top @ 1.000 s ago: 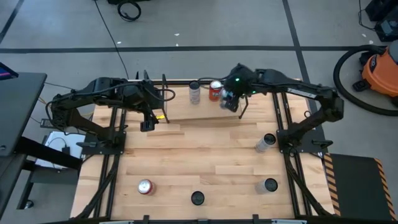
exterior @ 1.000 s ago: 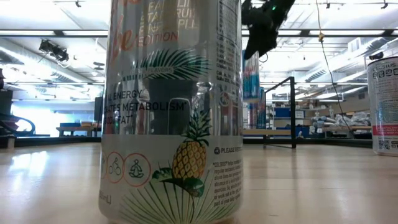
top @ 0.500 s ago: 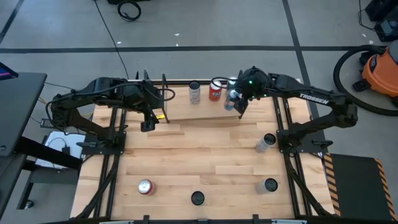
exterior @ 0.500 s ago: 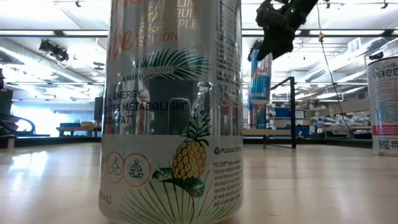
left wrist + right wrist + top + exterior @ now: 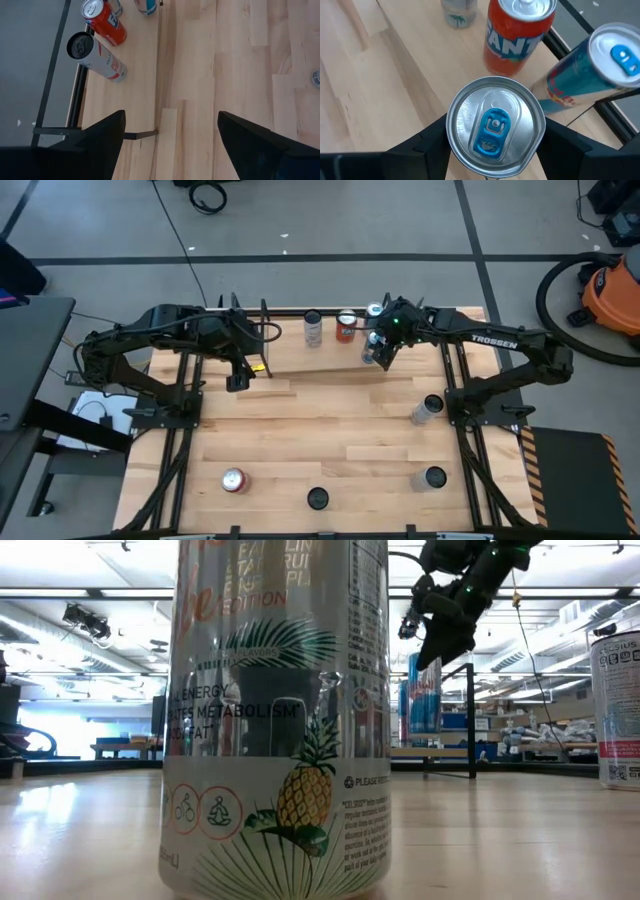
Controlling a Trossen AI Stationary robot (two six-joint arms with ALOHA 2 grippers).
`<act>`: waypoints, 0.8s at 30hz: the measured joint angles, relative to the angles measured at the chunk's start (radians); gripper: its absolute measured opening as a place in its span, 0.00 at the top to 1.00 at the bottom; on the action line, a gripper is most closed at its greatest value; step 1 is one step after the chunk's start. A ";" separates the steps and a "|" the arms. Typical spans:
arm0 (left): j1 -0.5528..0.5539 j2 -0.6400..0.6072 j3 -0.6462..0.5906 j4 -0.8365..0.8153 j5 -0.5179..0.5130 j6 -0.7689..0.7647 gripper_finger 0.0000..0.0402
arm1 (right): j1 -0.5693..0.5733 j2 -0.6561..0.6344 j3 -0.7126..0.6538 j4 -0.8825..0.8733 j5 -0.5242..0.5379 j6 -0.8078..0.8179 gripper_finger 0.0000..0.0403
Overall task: Place canned beverage on shelf
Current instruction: Put the blue soda can aligned with the other blue soda can on the shelf
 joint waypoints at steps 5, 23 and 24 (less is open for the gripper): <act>0.000 0.000 0.000 0.000 0.000 0.000 0.21 | -0.011 0.001 -0.034 0.018 0.000 -0.005 0.38; 0.000 0.000 0.000 0.000 0.000 0.001 0.21 | -0.063 0.002 -0.054 0.055 -0.044 -0.125 0.37; 0.000 0.000 0.000 0.000 0.000 0.001 0.21 | -0.065 0.002 -0.054 0.055 -0.061 -0.126 0.36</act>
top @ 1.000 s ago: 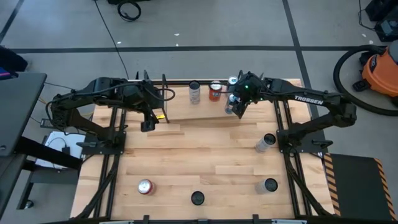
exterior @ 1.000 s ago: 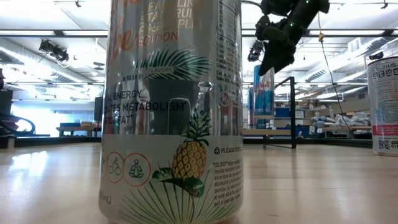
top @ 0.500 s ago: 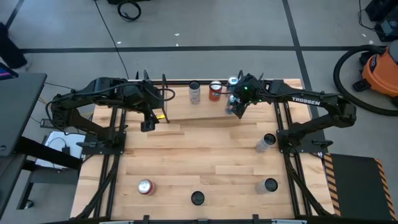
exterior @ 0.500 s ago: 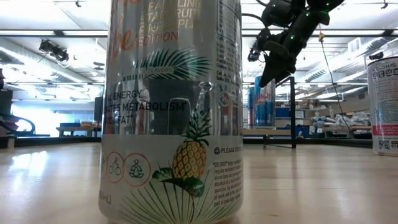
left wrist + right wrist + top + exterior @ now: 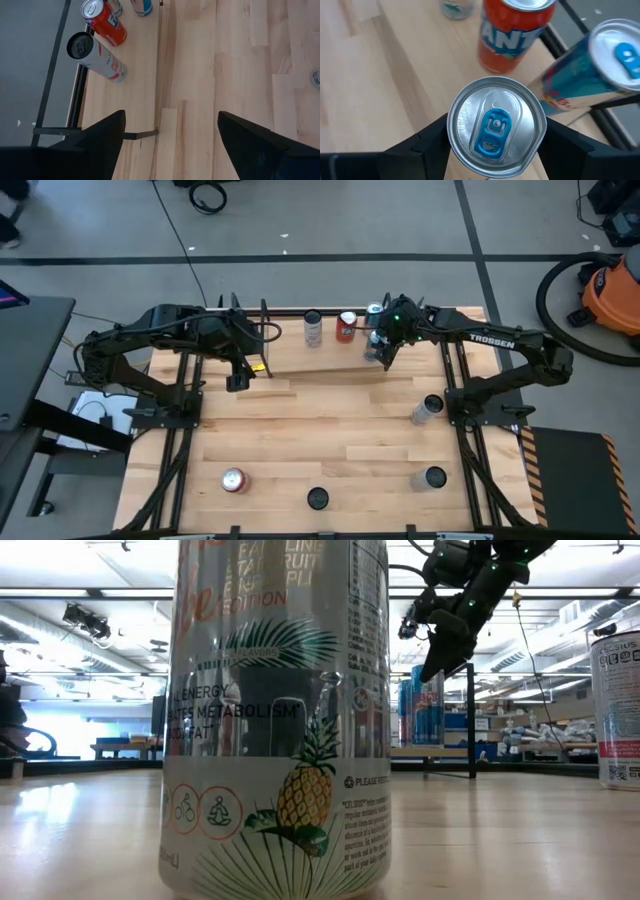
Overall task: Place canned beverage on shelf
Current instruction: Put the blue soda can aligned with the other blue soda can on the shelf
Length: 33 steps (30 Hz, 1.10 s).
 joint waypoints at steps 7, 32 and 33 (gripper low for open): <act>0.000 0.000 0.000 0.000 0.000 -0.001 0.21 | -0.004 0.000 0.000 -0.001 -0.023 -0.001 0.30; 0.000 0.000 0.000 0.000 0.000 -0.001 0.21 | -0.004 0.004 0.001 -0.010 0.027 -0.042 0.27; 0.000 0.000 0.000 0.000 0.000 -0.002 0.21 | -0.004 0.005 0.001 -0.010 0.027 -0.042 0.27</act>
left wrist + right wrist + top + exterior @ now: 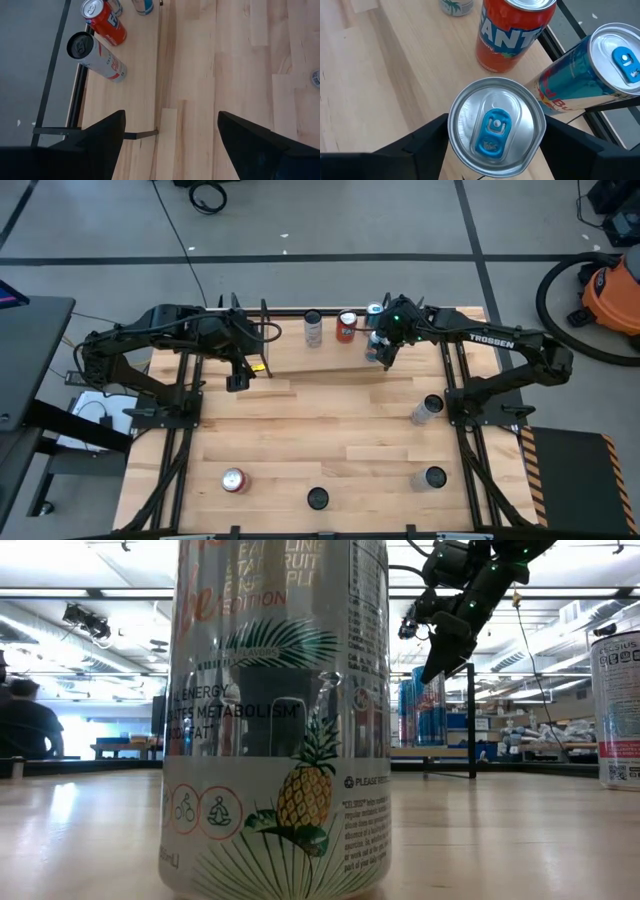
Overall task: Place canned beverage on shelf
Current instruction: Put the blue soda can aligned with the other blue soda can on the shelf
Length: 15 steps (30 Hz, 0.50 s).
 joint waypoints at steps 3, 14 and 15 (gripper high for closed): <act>0.000 0.000 0.000 0.000 0.000 0.000 0.21 | 0.000 0.000 0.000 0.002 0.001 0.001 0.25; 0.000 0.000 0.000 0.000 0.000 0.000 0.21 | -0.001 0.001 0.002 0.021 0.008 -0.018 0.14; 0.000 0.000 0.000 0.000 0.000 0.000 0.21 | -0.001 0.002 0.007 0.019 0.008 -0.021 0.14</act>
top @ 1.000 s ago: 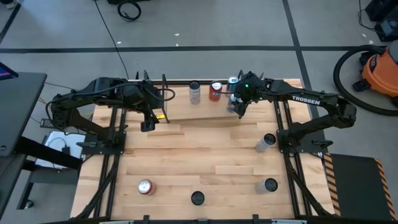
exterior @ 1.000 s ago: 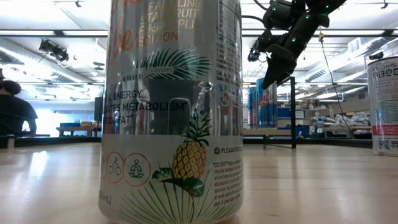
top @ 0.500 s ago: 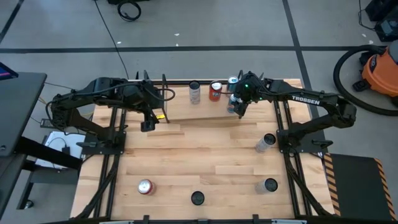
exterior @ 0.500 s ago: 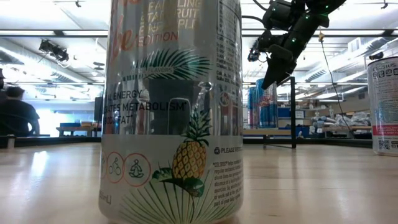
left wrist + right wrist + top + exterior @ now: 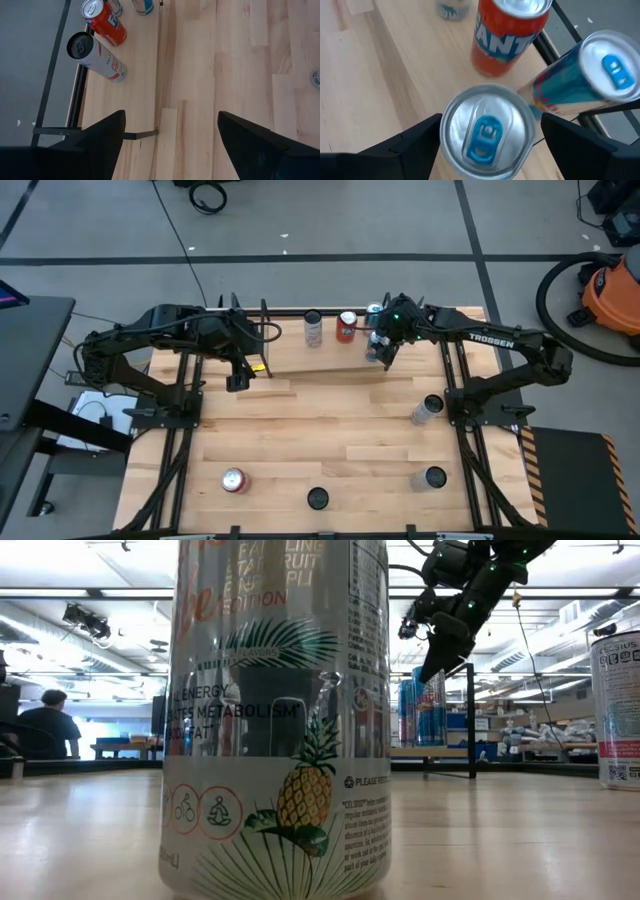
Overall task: Place canned beverage on shelf
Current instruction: Put the blue soda can aligned with the other blue soda can on the shelf, then put the left white and pink soda can on the shelf
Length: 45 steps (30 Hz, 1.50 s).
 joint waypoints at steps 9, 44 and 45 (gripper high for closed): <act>0.000 0.000 0.000 0.000 0.000 0.000 0.21 | 0.000 0.000 0.102 -0.013 0.000 -0.019 0.13; -0.068 0.001 -0.151 -0.019 0.068 -0.190 0.21 | 0.404 -0.004 0.261 -0.251 -0.070 0.230 0.13; -0.077 0.002 -0.151 -0.019 0.068 -0.198 0.21 | 0.422 -0.004 0.261 -0.251 -0.056 0.238 0.13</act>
